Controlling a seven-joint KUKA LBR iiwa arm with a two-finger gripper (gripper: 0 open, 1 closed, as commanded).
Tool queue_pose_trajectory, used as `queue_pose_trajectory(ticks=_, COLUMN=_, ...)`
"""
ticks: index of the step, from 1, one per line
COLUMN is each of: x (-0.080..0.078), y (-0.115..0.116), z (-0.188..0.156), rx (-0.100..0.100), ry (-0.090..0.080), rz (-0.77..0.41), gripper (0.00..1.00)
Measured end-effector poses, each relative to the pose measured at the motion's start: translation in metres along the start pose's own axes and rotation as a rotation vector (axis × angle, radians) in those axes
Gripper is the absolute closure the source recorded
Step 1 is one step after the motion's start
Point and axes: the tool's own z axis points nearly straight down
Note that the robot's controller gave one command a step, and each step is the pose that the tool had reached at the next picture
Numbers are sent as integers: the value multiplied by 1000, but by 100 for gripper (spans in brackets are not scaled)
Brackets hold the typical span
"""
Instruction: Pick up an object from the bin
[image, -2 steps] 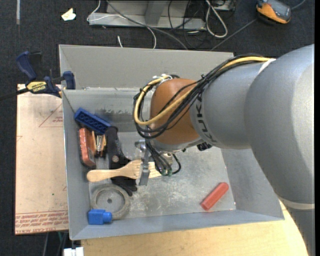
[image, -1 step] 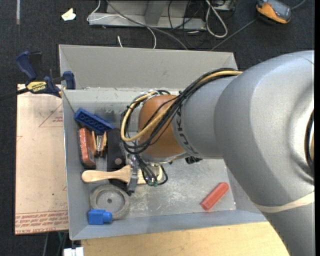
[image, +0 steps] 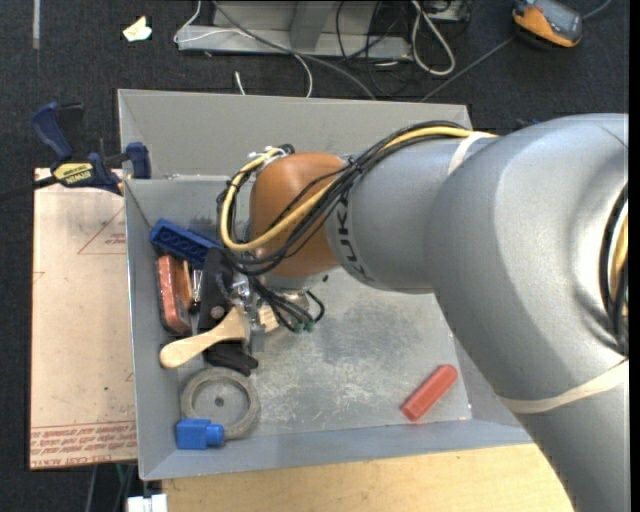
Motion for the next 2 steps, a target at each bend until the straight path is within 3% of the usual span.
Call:
queue_pose_trajectory(ticks=1, x=0, y=0, z=0, rx=0, ry=0, rz=1, gripper=100)
queue_pose_trajectory(ticks=2, x=1, y=4, z=-56, rx=0, ry=7, rz=-1, gripper=100)
